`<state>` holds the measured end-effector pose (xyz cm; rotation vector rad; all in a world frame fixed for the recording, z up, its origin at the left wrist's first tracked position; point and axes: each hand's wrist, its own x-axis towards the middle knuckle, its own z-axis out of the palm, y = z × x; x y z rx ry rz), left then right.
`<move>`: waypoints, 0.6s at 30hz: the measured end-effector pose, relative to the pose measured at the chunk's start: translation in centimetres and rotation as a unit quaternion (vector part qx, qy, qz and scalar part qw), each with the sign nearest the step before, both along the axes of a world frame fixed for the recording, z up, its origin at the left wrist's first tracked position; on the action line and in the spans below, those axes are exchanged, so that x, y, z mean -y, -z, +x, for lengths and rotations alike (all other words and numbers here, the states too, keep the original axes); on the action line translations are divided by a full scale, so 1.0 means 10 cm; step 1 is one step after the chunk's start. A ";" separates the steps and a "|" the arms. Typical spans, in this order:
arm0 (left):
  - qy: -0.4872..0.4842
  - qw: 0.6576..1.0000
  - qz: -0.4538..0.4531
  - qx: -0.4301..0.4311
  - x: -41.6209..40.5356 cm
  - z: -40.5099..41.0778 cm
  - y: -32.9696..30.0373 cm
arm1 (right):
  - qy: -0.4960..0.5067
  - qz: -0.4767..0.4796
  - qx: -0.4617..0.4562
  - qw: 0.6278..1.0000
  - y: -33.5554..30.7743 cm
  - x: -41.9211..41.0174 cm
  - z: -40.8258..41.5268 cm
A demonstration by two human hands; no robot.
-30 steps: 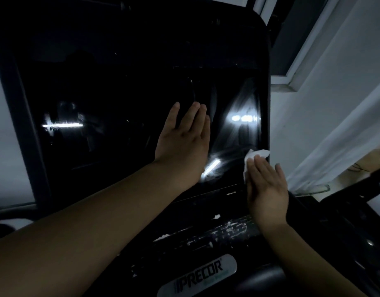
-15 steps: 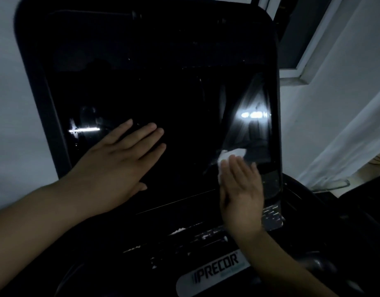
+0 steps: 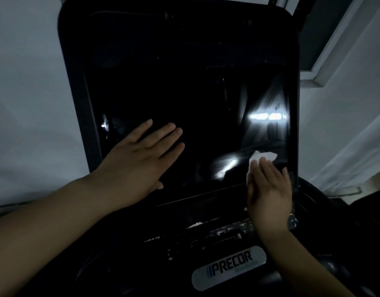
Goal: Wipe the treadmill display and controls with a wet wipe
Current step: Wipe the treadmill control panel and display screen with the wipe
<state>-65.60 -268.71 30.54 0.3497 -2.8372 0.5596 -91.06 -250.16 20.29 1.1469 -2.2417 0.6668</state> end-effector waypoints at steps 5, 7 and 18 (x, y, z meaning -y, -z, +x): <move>-0.004 1.000 -0.006 -0.001 -0.01 0.00 -0.01 | -0.136 0.002 -0.013 0.991 0.14 0.24 0.84; -0.001 1.000 -0.009 -0.007 -0.02 0.00 -0.01 | -0.208 -0.010 -0.012 0.978 0.22 0.34 1.27; -0.011 1.000 -0.007 0.001 0.00 -0.01 -0.01 | -0.046 0.025 -0.017 0.998 -0.10 0.09 -0.14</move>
